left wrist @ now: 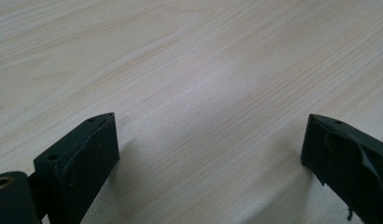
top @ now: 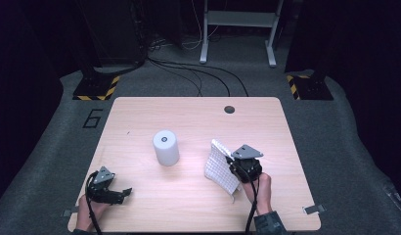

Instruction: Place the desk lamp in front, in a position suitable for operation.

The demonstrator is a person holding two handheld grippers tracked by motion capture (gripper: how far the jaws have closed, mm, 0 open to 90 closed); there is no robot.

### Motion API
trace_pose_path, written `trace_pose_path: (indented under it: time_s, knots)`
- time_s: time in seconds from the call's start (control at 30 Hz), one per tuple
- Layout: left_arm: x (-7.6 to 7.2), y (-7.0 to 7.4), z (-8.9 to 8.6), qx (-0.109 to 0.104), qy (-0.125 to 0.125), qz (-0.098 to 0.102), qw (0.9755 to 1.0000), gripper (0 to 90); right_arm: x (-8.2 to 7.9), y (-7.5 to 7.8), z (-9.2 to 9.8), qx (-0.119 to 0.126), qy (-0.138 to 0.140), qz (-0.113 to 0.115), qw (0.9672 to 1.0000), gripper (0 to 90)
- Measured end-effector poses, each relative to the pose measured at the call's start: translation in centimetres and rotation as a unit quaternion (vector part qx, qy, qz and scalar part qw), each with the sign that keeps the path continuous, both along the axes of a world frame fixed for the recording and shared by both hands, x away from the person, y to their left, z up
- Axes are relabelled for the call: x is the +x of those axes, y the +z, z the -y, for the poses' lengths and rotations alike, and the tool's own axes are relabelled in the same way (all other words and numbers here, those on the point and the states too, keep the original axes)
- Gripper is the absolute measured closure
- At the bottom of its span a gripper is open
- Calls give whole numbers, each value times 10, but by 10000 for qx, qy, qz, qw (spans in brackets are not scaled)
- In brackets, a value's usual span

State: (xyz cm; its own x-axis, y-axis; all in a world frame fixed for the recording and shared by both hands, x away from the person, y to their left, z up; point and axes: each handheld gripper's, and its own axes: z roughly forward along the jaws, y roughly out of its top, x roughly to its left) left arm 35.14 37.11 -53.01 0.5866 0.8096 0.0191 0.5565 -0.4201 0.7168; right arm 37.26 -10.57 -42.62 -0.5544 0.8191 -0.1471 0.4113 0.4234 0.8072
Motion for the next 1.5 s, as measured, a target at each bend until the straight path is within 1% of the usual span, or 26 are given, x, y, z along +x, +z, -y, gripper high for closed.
trace_pose_path:
  time_s: [0.13, 0.17, 0.23, 0.3, 0.4, 0.47, 0.53, 0.57, 0.67, 0.73, 0.9, 0.93, 1.03, 1.07, 1.1, 1.13, 1.17, 1.2, 1.23, 1.27, 1.3, 1.33, 1.4, 1.43, 1.47, 1.5]
  knots:
    - [0, 0, 0, -16, 13, 16, 10000, 41, 0, 5, 8, -62, -123, 90, 9999, 811]
    - [0, 0, 0, -21, 8, -14, 10000, 42, 0, 7, 14, -62, -246, 112, 9996, 811]
    - [0, 0, 0, 1, -6, 2, 10000, 42, 0, 9, 17, -93, -278, 143, 9995, 812]
    - [0, 0, 0, -2, -3, 10, 10000, 42, 0, 12, 27, -100, -467, 200, 9987, 812]
    - [0, 0, 0, 3, -4, 18, 10000, 42, 0, 13, 33, -81, -565, 204, 9982, 812]
    - [0, 0, 0, 1, -7, 10, 10000, 42, 1, 16, 44, -67, -765, 246, 9967, 813]
    - [0, -1, 0, -7, 8, 41, 10000, 42, 1, 16, 46, -62, -815, 253, 9963, 813]
    - [0, -1, 0, -18, 17, 41, 10000, 42, 1, 16, 53, -91, -961, 316, 9948, 813]
    - [0, 0, 0, -19, 15, 29, 10000, 42, 2, 16, 58, -133, -1066, 300, 9938, 814]
    - [0, -1, 0, -27, 23, 40, 10000, 42, 3, 15, 62, -200, -1203, 316, 9920, 815]
    - [0, 0, 0, -16, 10, 14, 10000, 42, 8, 6, 75, -429, -1637, 303, 9851, 818]
    - [0, 0, 0, -15, 4, -10, 10000, 42, 8, 6, 75, -429, -1637, 303, 9851, 818]
    - [0, 0, 0, -16, 2, -18, 10000, 42, 12, -3, 80, -633, -1870, 276, 9799, 820]
    - [0, 0, 0, 1, -8, -4, 10000, 42, 14, -6, 81, -661, -1941, 256, 9784, 820]
    - [0, 0, 0, 3, -9, 1, 10000, 42, 17, -13, 85, -733, -2057, 188, 9757, 820]
    - [0, 0, 0, 3, -8, -1, 10000, 42, 17, -13, 85, -733, -2057, 188, 9757, 820]
    - [0, 0, 0, 0, -9, 3, 10000, 42, 19, -20, 88, -756, -2146, 90, 9737, 820]
    - [0, 0, 0, 3, -11, 2, 10000, 42, 19, -20, 88, -756, -2146, 90, 9737, 820]
    - [0, 0, 0, 4, -10, 1, 10000, 42, 21, -27, 91, -725, -2231, -54, 9721, 820]
    - [0, 0, 0, 6, -12, -1, 10000, 42, 21, -27, 91, -725, -2231, -54, 9721, 820]
    - [0, 0, 0, 5, -11, -1, 10000, 42, 22, -32, 93, -640, -2207, -99, 9732, 819]
    - [0, 0, 0, 4, -10, 1, 10000, 42, 25, -40, 97, -540, -2230, -236, 9730, 819]
    - [0, 0, 0, 5, -12, 1, 10000, 42, 26, -43, 97, -509, -2244, -267, 9728, 818]
    - [0, 0, 0, 4, -10, 2, 10000, 42, 28, -48, 100, -473, -2230, -363, 9730, 817]
    - [0, 0, 0, 4, -11, 4, 10000, 42, 31, -56, 103, -299, -2279, -472, 9721, 817]
    - [0, 0, 0, 4, -11, 4, 10000, 42, 31, -56, 103, -299, -2279, -472, 9721, 817]
